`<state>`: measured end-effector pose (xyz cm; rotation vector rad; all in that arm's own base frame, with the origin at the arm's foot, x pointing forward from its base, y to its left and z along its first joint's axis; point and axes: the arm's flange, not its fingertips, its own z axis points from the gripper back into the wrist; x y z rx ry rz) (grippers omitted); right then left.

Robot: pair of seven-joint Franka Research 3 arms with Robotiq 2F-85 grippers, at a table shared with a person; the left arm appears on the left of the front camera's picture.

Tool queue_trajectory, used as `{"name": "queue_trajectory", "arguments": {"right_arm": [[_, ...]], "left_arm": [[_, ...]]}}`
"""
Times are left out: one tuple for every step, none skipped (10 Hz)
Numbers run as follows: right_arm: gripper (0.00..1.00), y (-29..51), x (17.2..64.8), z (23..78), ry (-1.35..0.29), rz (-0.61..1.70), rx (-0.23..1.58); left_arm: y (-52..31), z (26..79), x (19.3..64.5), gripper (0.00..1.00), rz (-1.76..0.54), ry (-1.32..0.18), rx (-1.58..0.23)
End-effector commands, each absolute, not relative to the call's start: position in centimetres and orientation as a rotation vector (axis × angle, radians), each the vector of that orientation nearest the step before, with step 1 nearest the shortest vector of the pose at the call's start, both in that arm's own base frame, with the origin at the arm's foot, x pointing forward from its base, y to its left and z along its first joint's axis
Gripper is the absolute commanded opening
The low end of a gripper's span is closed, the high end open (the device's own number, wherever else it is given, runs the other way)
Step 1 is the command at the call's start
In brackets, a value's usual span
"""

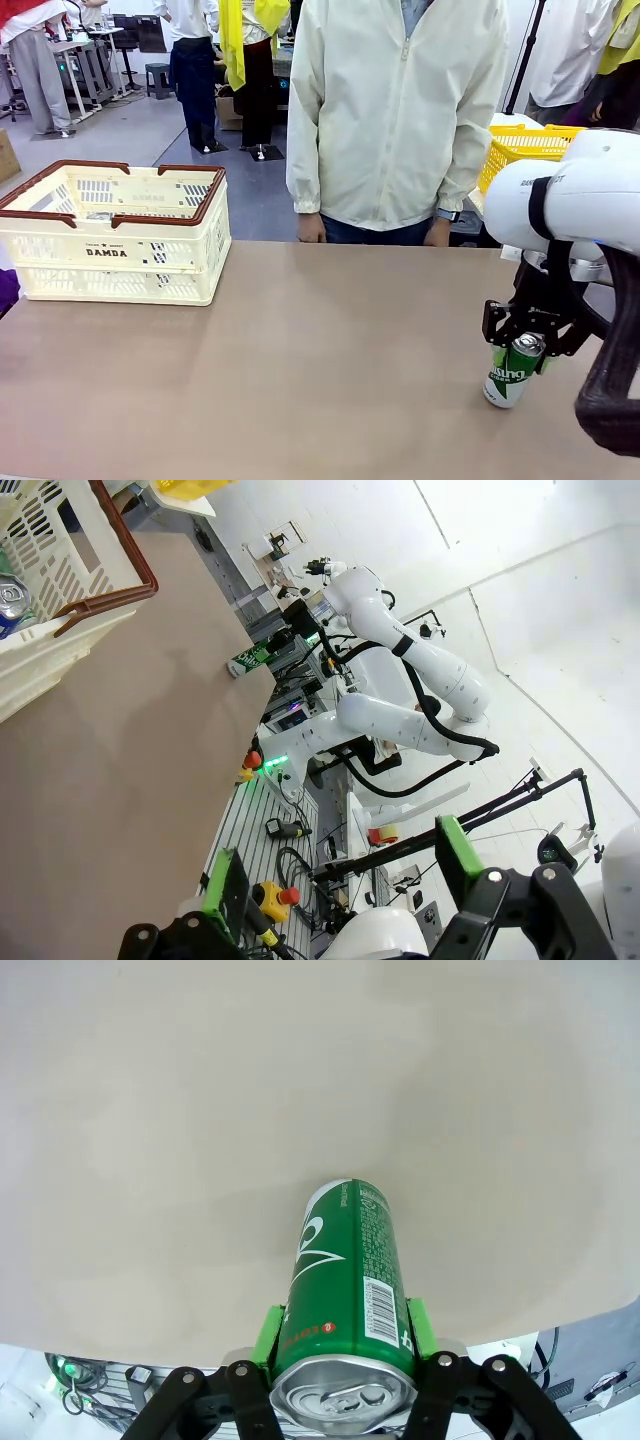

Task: Place the drinks into the Shopping basket.
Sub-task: Pick up one drink and place it into the Shopping basket.

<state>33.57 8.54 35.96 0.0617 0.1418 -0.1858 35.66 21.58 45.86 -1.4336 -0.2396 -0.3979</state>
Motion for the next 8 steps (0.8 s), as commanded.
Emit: {"name": "queue_trajectory", "arguments": {"right_arm": [[0.0,8.2,33.1,36.4,0.129,-0.192,0.066],[0.0,8.0,32.8,38.0,0.113,-0.166,0.069],[0.0,8.1,32.5,41.1,0.107,-0.138,0.08],[0.0,9.2,32.5,44.2,0.093,-0.055,0.084],[0.0,11.6,33.2,47.3,0.057,0.01,0.108],[0.0,15.3,34.3,49.8,0.016,0.117,0.119],[0.0,20.5,36.0,51.3,0.01,0.229,0.121],[0.0,25.5,37.2,51.5,-0.007,0.327,0.113]], "left_arm": [[21.4,46.1,35.6,1.0,-0.383,-0.248,-1.445],[21.4,46.1,35.6,1.0,-0.383,-0.248,-1.445],[21.4,46.1,35.6,1.0,-0.383,-0.248,-1.445],[21.4,46.1,35.6,1.0,-0.383,-0.248,-1.445],[21.4,46.1,35.6,1.0,-0.383,-0.248,-1.445],[21.4,46.1,35.6,1.0,-0.383,-0.248,-1.445],[21.4,46.1,35.6,1.0,-0.383,-0.248,-1.445],[21.4,46.1,35.6,1.0,-0.383,-0.248,-1.445]]}}
